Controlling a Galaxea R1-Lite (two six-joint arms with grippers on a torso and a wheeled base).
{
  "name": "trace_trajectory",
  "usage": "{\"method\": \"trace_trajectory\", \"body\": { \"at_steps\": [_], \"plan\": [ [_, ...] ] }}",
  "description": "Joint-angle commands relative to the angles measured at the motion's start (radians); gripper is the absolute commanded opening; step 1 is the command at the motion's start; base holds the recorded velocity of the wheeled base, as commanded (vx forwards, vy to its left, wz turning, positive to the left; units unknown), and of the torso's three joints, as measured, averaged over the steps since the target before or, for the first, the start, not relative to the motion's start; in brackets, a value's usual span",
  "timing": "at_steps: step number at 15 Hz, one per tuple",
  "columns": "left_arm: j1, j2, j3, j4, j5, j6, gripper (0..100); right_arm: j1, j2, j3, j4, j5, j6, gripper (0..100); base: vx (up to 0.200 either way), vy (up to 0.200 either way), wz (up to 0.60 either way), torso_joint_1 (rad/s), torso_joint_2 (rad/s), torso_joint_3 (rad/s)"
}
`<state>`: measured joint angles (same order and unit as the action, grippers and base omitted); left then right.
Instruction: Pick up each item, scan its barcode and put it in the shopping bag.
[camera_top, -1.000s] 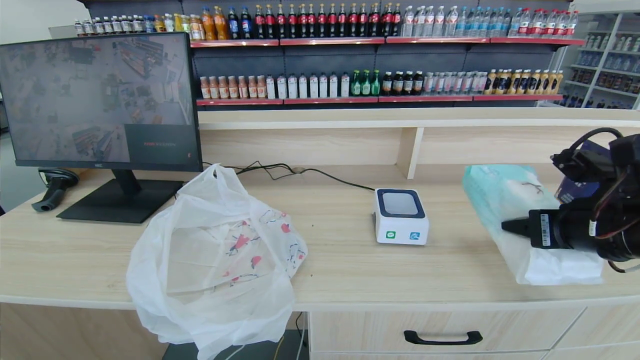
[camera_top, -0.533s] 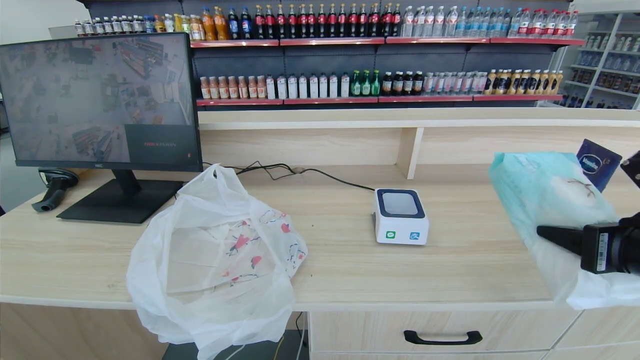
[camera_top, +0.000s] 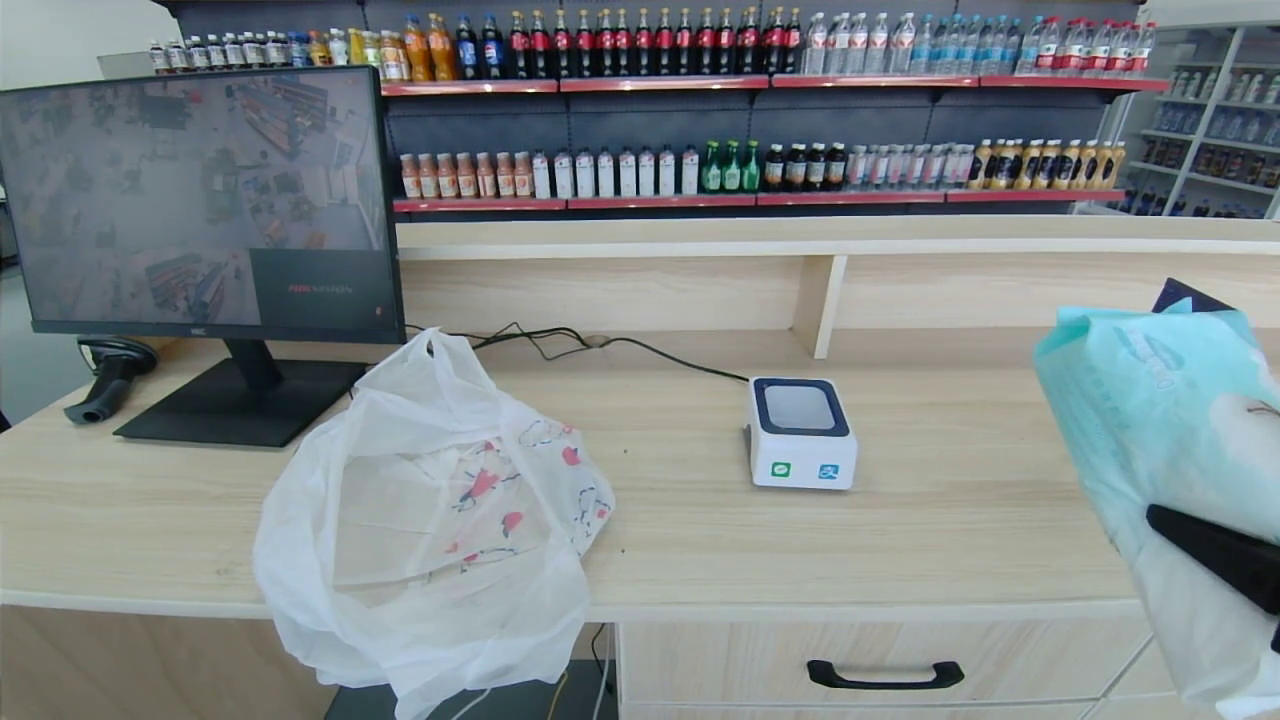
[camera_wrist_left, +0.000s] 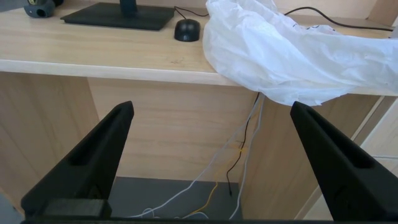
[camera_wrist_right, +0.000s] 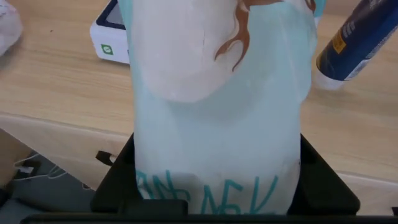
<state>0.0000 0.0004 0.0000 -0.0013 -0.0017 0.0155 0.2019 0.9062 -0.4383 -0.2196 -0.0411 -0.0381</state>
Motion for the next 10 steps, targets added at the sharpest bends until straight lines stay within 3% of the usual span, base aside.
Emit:
{"method": "trace_trajectory", "body": {
  "at_steps": [1, 7, 10],
  "plan": [
    [0.000, 0.000, 0.000, 0.000, 0.000, 0.000, 100, 0.011, -0.055, 0.000, -0.001, 0.035, 0.020, 0, 0.000, 0.000, 0.00, 0.000, 0.00, 0.000],
    [0.000, 0.000, 0.000, 0.000, 0.000, 0.000, 100, 0.080, -0.038, 0.001, -0.003, 0.250, 0.307, 0, 0.000, 0.000, 0.00, 0.000, 0.00, 0.000],
    [0.000, 0.000, 0.000, 0.000, 0.000, 0.000, 100, 0.088, -0.027, -0.014, -0.007, 0.481, 0.503, 0, 0.000, 0.000, 0.00, 0.000, 0.00, 0.000]
  ]
}}
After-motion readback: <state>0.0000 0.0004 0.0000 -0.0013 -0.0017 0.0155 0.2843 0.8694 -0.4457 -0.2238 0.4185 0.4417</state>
